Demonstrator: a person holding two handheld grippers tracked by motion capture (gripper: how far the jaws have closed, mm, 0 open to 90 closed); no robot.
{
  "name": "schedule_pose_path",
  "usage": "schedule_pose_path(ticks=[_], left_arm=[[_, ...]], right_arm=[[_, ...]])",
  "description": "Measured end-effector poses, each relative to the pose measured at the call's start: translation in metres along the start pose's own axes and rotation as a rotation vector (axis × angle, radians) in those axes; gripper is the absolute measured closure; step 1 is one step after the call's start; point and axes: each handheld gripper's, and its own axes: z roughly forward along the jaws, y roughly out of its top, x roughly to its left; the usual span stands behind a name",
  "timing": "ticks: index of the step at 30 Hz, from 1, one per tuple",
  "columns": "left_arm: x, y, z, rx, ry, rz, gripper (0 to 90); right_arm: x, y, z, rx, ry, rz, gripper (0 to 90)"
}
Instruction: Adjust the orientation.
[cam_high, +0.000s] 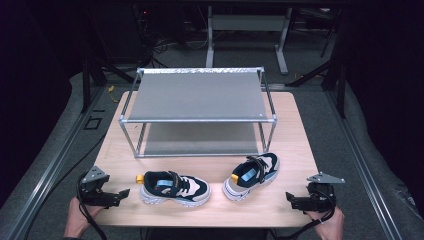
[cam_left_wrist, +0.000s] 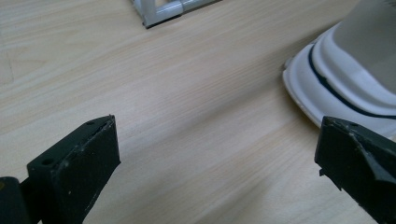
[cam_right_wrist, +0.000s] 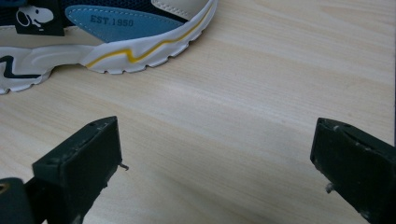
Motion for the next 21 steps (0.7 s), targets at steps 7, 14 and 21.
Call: schedule_pose_path(ticks=[7, 14, 21], left_arm=[[-0.017, 0.019, -0.018, -0.014, -0.016, 0.081, 0.0], [-0.031, 0.038, -0.032, -0.038, -0.023, 0.145, 0.0], [-0.041, 0.047, -0.035, -0.027, -0.046, 0.185, 0.0]], right_arm=[[0.008, 0.002, -0.004, 0.022, -0.012, -0.024, 3.4], [0.012, 0.008, -0.010, 0.009, -0.005, -0.046, 3.6], [0.015, 0.012, -0.015, 0.026, -0.011, -0.061, 4.1]])
